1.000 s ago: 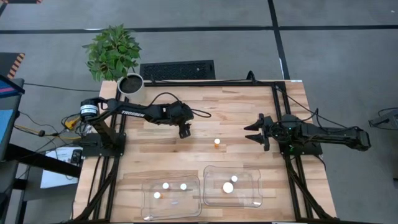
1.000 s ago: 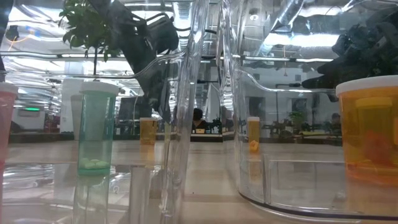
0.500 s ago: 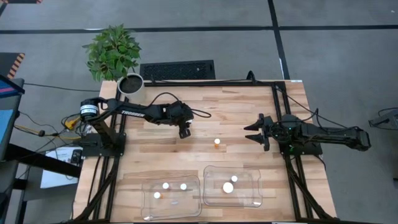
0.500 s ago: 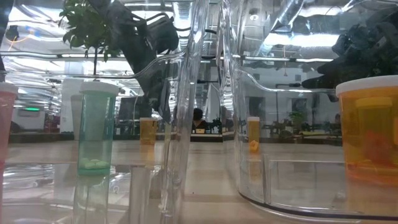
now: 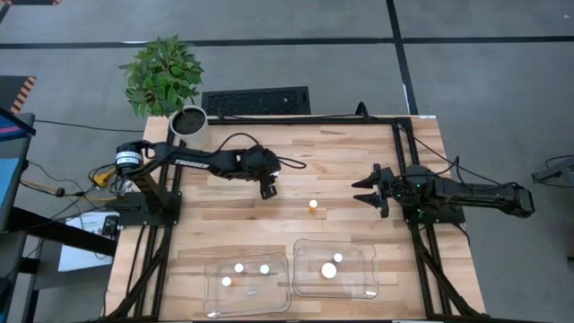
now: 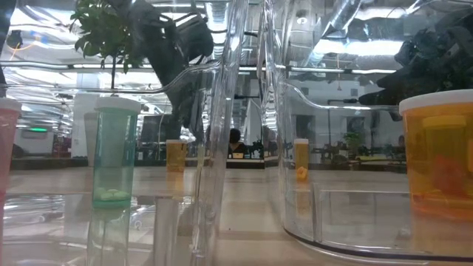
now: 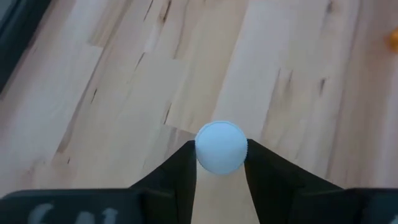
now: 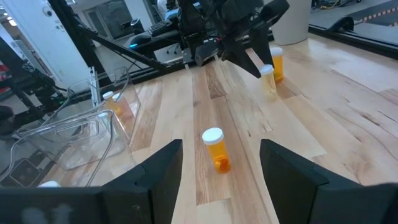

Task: Pick and place medicine bottles into bin by pill shape (circle, oval)
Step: Put the yellow tablet bottle into the left transparent bin

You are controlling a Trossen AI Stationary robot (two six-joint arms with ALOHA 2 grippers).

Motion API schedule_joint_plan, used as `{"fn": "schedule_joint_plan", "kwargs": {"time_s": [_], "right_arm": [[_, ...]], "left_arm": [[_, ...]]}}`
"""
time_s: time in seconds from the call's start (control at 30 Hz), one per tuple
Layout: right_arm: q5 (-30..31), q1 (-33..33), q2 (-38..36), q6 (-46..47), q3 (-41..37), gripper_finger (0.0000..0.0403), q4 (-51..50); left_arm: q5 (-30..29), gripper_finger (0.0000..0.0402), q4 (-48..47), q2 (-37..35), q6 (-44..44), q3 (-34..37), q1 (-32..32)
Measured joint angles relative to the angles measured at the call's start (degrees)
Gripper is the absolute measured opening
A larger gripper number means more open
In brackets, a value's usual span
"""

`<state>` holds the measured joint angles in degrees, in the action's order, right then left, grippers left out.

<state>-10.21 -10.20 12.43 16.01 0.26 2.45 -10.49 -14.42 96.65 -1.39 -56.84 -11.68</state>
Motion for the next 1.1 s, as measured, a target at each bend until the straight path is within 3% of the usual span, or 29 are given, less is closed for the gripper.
{"fn": "schedule_joint_plan", "kwargs": {"time_s": [0.27,0.43,0.6,1.1], "right_arm": [[0.01,0.0,0.0,0.0,0.0,0.0225,-0.01],[-0.01,-0.02,0.0,0.0,-0.01,0.0225,0.01],[-0.01,-0.02,0.0,0.02,0.01,0.0225,0.0],[-0.01,0.0,0.0,0.04,-0.01,0.0225,0.01]], "left_arm": [[-0.01,0.0111,-13.97,-1.12,-4.28,-11.75,5.94],[-0.55,0.011,-24.41,-1.56,-9.5,-20.96,13.97],[-2.68,0.011,-28.54,-2.22,-16.92,-26.73,24.04],[-17.84,0.011,-33.36,-2.7,-48.67,-28.26,53.76]]}}
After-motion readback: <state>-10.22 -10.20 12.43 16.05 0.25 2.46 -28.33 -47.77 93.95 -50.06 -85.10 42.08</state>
